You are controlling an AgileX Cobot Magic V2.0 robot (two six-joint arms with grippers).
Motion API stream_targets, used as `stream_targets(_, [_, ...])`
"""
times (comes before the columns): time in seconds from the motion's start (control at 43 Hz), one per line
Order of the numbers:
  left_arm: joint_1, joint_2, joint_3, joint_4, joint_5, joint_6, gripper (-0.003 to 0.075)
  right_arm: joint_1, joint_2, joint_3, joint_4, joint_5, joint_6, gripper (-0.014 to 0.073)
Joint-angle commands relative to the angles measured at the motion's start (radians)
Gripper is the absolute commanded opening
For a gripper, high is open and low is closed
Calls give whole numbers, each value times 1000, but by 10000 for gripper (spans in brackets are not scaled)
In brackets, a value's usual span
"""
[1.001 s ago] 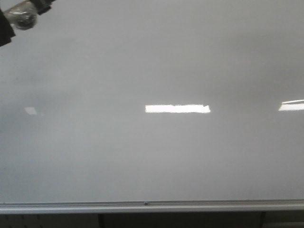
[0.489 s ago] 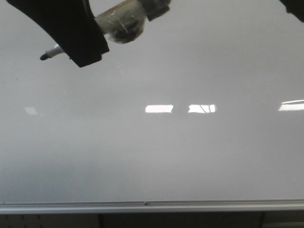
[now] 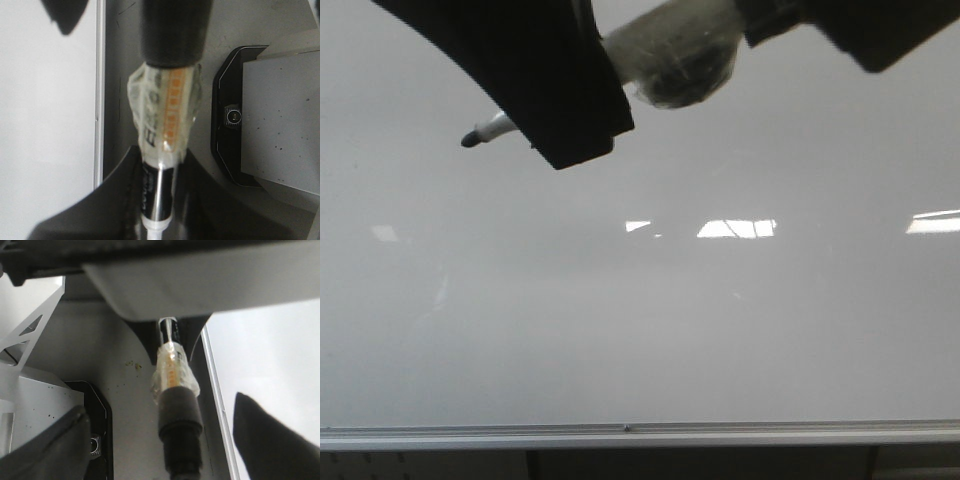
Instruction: Write number 2 on whiteboard
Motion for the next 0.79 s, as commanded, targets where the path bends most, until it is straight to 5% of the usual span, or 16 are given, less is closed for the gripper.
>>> stream_targets(0.0, [-7, -35, -32, -17, -35, -6, -20, 1, -7, -36, 47, -61, -13, 500])
stream_targets(0.21, [-7, -35, -32, -19, -43, -6, -20, 1, -5, -36, 47, -83, -13, 432])
stream_targets(0.629, [-7, -35, -32, -19, -58, -6, -20, 1, 18, -36, 62, -97, -13, 427])
stream_targets(0.768, [-7, -35, -32, -19, -58, -6, -20, 1, 28, -36, 63, -92, -12, 305])
